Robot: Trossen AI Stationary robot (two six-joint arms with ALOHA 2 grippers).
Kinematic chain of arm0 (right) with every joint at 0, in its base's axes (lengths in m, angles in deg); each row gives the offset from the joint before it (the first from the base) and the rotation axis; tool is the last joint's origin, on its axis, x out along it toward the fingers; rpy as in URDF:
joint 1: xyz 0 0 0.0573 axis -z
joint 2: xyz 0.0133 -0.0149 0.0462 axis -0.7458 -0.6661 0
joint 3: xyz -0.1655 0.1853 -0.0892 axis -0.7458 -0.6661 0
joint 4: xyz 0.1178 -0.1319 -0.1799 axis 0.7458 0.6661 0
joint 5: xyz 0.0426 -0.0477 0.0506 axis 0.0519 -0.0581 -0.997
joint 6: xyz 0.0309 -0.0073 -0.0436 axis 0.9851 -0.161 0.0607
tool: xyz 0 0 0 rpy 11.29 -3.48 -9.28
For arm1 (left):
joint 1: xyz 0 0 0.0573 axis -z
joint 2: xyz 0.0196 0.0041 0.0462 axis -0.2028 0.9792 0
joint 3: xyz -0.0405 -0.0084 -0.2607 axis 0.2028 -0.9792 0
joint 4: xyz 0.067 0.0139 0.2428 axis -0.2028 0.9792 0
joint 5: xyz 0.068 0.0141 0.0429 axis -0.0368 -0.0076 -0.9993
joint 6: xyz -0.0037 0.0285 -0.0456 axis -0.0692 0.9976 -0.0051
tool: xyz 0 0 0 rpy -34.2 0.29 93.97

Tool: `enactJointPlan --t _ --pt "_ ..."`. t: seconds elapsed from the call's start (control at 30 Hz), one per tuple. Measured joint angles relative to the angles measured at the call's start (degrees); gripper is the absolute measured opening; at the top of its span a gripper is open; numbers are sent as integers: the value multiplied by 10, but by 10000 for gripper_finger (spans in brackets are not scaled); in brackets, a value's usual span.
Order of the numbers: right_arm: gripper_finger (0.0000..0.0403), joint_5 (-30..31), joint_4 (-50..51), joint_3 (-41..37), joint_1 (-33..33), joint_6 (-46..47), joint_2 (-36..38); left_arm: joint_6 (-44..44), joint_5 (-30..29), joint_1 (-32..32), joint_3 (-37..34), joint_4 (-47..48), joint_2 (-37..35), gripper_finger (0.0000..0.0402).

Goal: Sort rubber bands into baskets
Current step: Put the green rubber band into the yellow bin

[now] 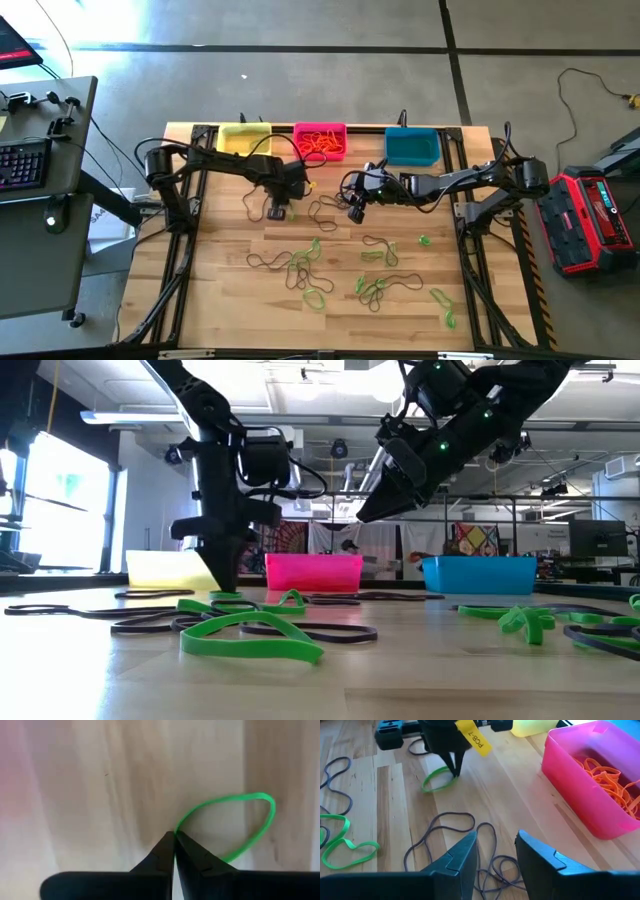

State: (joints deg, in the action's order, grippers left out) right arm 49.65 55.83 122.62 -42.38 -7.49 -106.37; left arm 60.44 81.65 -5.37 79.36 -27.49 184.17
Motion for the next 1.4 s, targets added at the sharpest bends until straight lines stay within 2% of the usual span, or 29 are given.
enactJointPlan --t 0.17,0.37,0.57,0.7,0.83,0.97,1.13,1.27,1.4 --pt "126 0 1 0 0 0 0 -18 -51 -17 -1 2 -24 1" --pt "126 0 2 0 0 0 0 -54 -66 -65 -1 2 -95 1" --pt "126 0 2 0 0 0 0 -105 -111 -156 -1 2 -187 1" --pt "126 0 1 0 0 -1 0 -110 -118 -237 0 1 -218 0" --pt "126 0 1 0 2 0 0 -105 -115 -306 0 10 -210 0" --pt "126 0 1 0 3 0 0 -106 -115 -348 0 9 -177 0" --pt "126 0 1 0 3 0 0 -105 -69 -371 0 -1 -135 0" --pt "126 0 1 0 3 0 0 -105 -64 -374 0 -11 -114 2" --pt "126 0 1 0 3 0 0 -105 -65 -373 0 -21 -109 20"
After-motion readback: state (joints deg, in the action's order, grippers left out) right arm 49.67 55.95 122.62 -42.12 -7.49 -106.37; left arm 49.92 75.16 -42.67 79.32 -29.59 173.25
